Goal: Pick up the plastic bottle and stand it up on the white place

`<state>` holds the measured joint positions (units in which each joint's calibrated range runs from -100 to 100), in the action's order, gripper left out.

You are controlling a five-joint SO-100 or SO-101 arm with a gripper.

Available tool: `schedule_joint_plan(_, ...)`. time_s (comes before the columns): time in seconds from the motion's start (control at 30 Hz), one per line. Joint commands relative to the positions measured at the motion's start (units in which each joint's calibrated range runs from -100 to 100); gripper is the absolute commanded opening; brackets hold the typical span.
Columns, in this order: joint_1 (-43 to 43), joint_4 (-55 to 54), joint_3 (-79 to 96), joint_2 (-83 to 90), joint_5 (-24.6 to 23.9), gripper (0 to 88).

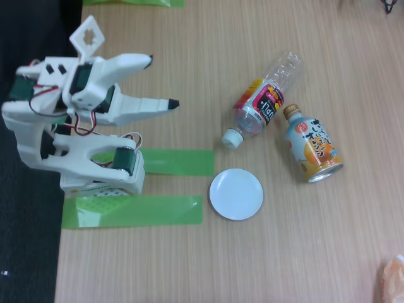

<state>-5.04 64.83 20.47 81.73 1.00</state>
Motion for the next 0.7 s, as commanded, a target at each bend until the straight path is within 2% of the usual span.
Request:
schedule_joint_plan(0.0,-0.3,4.3,-12.1,-11.0,-0.3,37.5)
schedule_joint_plan(0.27,-0.3,13.4,-35.7,-32.2,-0.1,37.5)
schedule_joint_plan(0.43,0.2,15.2,-47.6,-43.8,0.1,37.1)
schedule_joint_plan(0.53,0.2,15.5,-52.0,-50.3,-0.2,37.0)
schedule_joint_plan(0.67,0.3,21.7,-53.7,-57.8,-0.2,37.4)
